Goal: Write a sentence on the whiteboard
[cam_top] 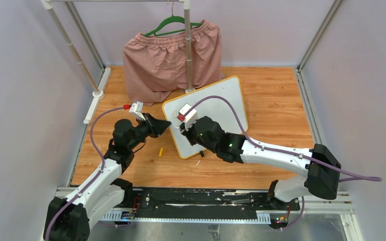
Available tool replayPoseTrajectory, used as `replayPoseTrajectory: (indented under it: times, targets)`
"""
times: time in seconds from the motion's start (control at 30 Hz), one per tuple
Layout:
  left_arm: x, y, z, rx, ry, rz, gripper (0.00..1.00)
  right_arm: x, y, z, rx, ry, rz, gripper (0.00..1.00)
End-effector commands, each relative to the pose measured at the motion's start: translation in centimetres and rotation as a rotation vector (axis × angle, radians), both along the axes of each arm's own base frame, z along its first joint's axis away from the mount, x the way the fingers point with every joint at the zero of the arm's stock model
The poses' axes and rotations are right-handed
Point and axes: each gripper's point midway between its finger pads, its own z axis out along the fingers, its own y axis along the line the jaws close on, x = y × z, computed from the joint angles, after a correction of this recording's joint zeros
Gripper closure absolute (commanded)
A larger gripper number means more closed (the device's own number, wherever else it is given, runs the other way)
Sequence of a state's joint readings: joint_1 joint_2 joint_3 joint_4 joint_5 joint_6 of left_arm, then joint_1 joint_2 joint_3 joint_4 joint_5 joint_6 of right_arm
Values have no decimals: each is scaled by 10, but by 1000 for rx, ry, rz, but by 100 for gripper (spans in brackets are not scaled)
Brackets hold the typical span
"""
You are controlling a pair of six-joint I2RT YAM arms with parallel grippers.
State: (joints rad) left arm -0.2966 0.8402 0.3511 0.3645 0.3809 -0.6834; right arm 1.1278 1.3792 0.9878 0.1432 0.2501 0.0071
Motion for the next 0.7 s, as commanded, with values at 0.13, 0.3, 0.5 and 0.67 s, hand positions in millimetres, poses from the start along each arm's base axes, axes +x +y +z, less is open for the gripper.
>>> replayPoseTrajectory:
  times: [0.13, 0.3, 0.5, 0.67]
  targets:
    - [-4, -1, 7, -6, -38, -20, 100, -3, -11, 35, 63, -47, -30, 100]
    - [-4, -1, 8, -6, -42, -20, 100, -1, -46, 53, 69, -117, -102, 100]
    - [-4, -1, 8, -5, -40, -20, 100, 3, -72, 60, 54, -185, -143, 100]
    - [-4, -1, 7, -3, -38, -21, 100, 2, -76, 66, 103, -260, -111, 100]
